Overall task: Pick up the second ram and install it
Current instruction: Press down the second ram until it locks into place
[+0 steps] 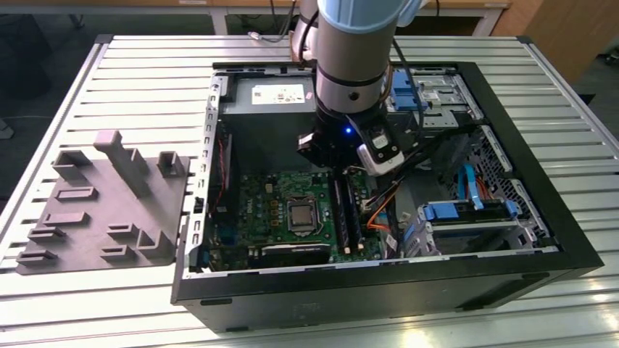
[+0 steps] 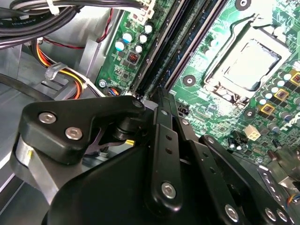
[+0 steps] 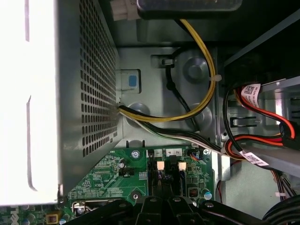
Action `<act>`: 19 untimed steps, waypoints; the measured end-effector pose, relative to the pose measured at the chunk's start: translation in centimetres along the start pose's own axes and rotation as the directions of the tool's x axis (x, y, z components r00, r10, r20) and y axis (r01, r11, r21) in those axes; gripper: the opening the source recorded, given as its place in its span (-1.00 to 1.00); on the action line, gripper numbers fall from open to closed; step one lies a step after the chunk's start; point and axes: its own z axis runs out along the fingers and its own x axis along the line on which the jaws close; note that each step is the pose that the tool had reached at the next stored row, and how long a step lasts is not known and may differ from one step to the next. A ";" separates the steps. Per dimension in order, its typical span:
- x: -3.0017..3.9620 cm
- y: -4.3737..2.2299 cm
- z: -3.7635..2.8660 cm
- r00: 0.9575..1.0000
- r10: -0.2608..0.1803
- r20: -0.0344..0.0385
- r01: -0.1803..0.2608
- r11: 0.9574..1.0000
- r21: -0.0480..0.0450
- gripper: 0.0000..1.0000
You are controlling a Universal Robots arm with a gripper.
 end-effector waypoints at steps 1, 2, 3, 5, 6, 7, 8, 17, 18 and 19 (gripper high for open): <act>0.00 -0.01 0.03 1.000 0.000 0.000 0.000 1.000 0.000 -0.79; 0.00 -0.01 0.04 1.000 0.000 0.000 0.000 1.000 0.000 -0.79; 0.00 -0.01 0.05 1.000 0.000 0.000 0.000 1.000 0.000 -0.79; 0.00 0.00 0.07 1.000 0.000 0.000 0.000 1.000 0.000 -0.79; 0.00 0.00 0.10 1.000 0.000 0.000 0.000 1.000 0.000 -0.79; 0.01 -0.01 0.15 1.000 0.000 0.000 0.000 1.000 0.000 -0.79; 0.01 -0.01 0.19 1.000 0.000 0.000 0.000 1.000 0.000 -0.79; -0.02 0.04 -0.29 1.000 0.000 0.001 0.000 1.000 -0.002 -0.79; -0.02 0.03 -0.58 1.000 0.000 0.000 0.000 1.000 0.000 -0.79; -0.03 0.04 -0.79 1.000 0.000 0.000 0.000 1.000 0.001 -0.79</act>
